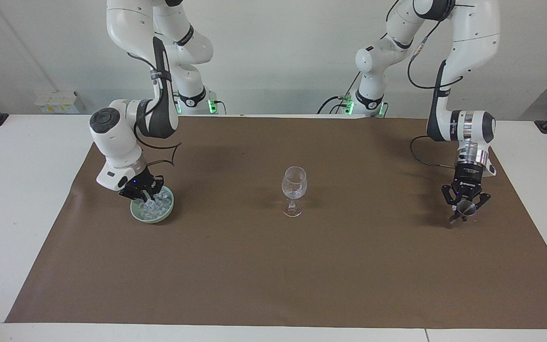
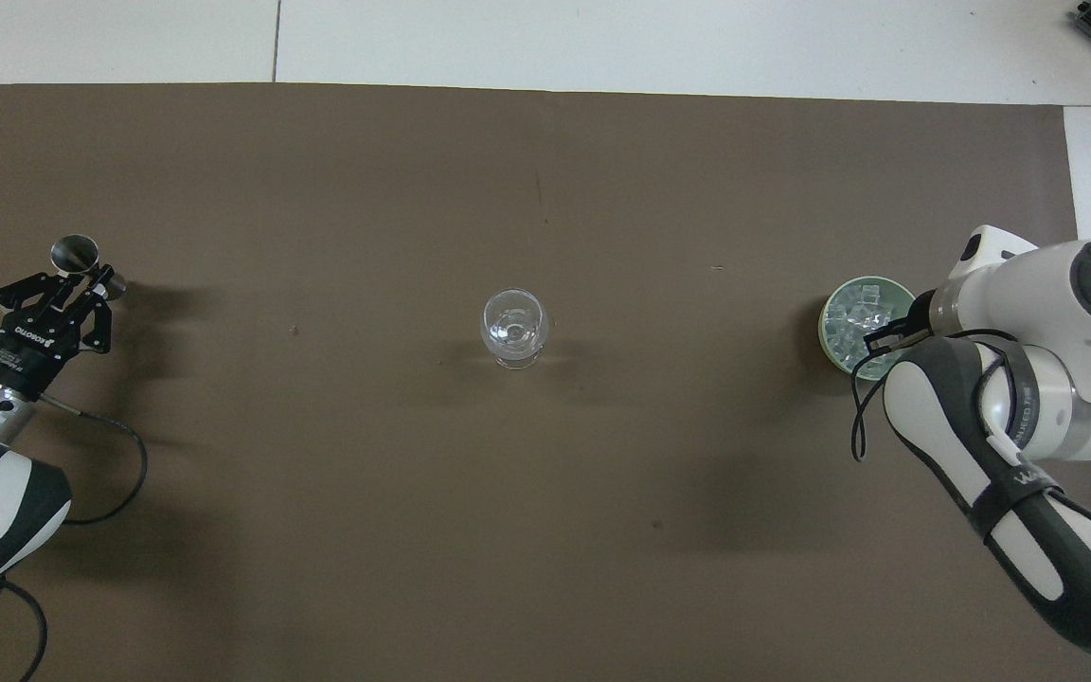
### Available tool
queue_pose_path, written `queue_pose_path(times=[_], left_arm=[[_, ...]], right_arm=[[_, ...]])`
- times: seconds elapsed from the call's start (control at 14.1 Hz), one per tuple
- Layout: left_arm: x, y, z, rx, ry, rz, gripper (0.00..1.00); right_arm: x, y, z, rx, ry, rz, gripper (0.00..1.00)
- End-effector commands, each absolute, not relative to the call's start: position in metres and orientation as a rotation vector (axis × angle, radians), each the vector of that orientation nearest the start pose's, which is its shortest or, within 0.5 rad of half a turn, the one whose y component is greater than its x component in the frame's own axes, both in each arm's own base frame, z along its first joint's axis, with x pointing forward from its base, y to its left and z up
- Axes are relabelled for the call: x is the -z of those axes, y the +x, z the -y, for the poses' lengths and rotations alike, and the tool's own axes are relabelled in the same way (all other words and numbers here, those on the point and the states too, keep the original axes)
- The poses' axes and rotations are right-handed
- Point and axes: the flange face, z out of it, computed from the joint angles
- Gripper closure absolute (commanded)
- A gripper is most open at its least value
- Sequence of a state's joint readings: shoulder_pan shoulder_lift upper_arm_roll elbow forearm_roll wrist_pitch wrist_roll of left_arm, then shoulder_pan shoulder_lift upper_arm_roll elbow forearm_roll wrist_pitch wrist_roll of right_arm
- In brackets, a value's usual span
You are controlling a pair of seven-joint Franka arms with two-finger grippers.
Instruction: Pour wine and add ice with both arms
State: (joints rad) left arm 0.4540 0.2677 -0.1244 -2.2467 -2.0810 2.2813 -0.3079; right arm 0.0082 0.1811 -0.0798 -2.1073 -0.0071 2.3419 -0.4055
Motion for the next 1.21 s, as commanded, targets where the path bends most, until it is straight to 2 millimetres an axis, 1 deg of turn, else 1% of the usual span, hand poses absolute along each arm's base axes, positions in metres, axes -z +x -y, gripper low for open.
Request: queue_pose_path(times=[0.0,0.14,0.35,0.43,0.5,0.57,0.64,0.78,0.92,1.06,1.14], left_arm=[[-0.247,0.533,-0.158,0.146,0.591,-1.76,1.0],[-0.244,0.538,-0.16,0.147,0.585,-1.757,1.0],[-0.239,0.541,-0.163,0.153,0.579,-1.756,1.0],[-0.235,0.542,-0.163,0.158,0.576,-1.755,1.0],[-0.232,0.543,-0.163,0.165,0.573,-1.753,1.0],[-0.23,0.543,-0.163,0.17,0.571,-1.748,1.0],[-0.229,0.543,-0.163,0.171,0.571,-1.75,1.0],[-0.23,0.543,-0.164,0.169,0.569,-1.749,1.0],[-0.231,0.544,-0.166,0.166,0.568,-1.747,1.0],[-0.231,0.545,-0.166,0.166,0.566,-1.747,1.0],[-0.231,0.544,-0.166,0.167,0.565,-1.748,1.0]], right_arm=[[-0.335,0.572,0.043,0.092,-3.127,0.555,0.95],[-0.339,0.574,0.043,0.09,-3.126,0.551,0.98],[-0.343,0.575,0.044,0.097,-3.127,0.551,0.97],[-0.346,0.575,0.043,0.1,-3.126,0.549,0.85],[-0.348,0.574,0.043,0.101,-3.128,0.534,0.64],[-0.352,0.574,0.043,0.101,-3.133,0.494,0.36],[-0.354,0.574,0.043,0.099,-3.135,0.471,0.26],[-0.356,0.576,0.042,0.126,-3.14,0.444,0.25],[-0.355,0.581,0.041,0.184,-3.147,0.419,0.29],[-0.351,0.583,0.036,0.201,-3.155,0.313,0.3],[-0.351,0.584,0.035,0.214,-3.156,0.298,0.3]])
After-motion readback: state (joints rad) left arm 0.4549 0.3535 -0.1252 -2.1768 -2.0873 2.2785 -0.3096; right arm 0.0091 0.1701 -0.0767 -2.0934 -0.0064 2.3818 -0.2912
